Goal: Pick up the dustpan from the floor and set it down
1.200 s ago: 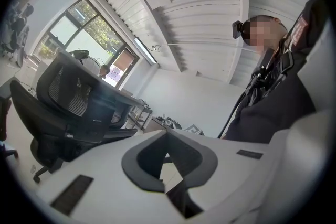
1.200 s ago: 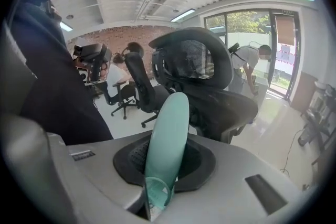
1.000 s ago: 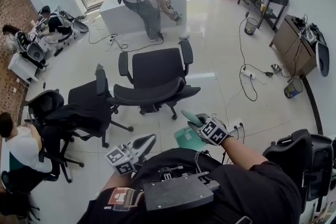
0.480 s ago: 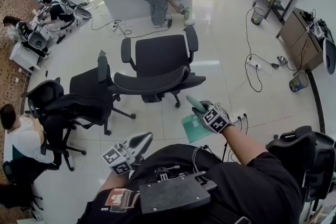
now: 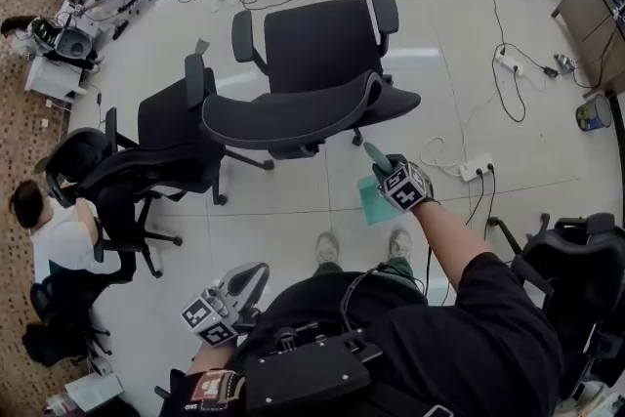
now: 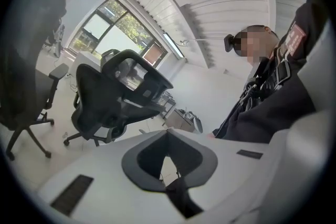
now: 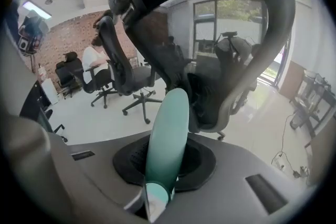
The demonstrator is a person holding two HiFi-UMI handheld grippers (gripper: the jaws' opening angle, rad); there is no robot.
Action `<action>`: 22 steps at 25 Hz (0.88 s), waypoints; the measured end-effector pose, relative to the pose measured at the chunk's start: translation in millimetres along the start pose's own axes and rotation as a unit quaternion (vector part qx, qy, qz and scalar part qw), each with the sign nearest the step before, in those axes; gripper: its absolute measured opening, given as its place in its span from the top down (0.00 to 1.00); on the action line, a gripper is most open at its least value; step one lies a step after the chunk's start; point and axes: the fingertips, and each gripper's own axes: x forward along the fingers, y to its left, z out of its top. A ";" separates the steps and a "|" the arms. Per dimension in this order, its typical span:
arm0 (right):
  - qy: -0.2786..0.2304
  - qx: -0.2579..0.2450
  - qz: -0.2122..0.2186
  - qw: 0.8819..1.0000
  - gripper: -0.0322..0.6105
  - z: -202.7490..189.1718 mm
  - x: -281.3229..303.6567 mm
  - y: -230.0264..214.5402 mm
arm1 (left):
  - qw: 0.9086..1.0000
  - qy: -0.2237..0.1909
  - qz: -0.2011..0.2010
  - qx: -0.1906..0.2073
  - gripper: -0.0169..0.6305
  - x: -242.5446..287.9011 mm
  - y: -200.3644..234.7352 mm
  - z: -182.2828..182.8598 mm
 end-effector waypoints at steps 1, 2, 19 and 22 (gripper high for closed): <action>0.007 0.006 -0.003 1.000 0.84 -10.7 20.0 -3.0 | 1.000 0.002 0.010 -0.007 0.96 -4.8 11.2 -6.4; 0.014 0.009 -0.006 1.000 0.84 -21.1 39.5 -4.7 | 1.000 0.004 0.019 -0.013 0.96 -9.7 21.6 -12.7; 0.039 0.020 -0.042 0.998 0.67 -60.4 99.0 -28.1 | 0.998 0.028 0.047 -0.002 0.96 -30.0 36.8 -32.3; 0.015 0.015 -0.047 0.999 0.67 -40.7 45.7 -35.3 | 0.999 0.016 0.033 0.009 0.96 -18.9 2.8 -20.4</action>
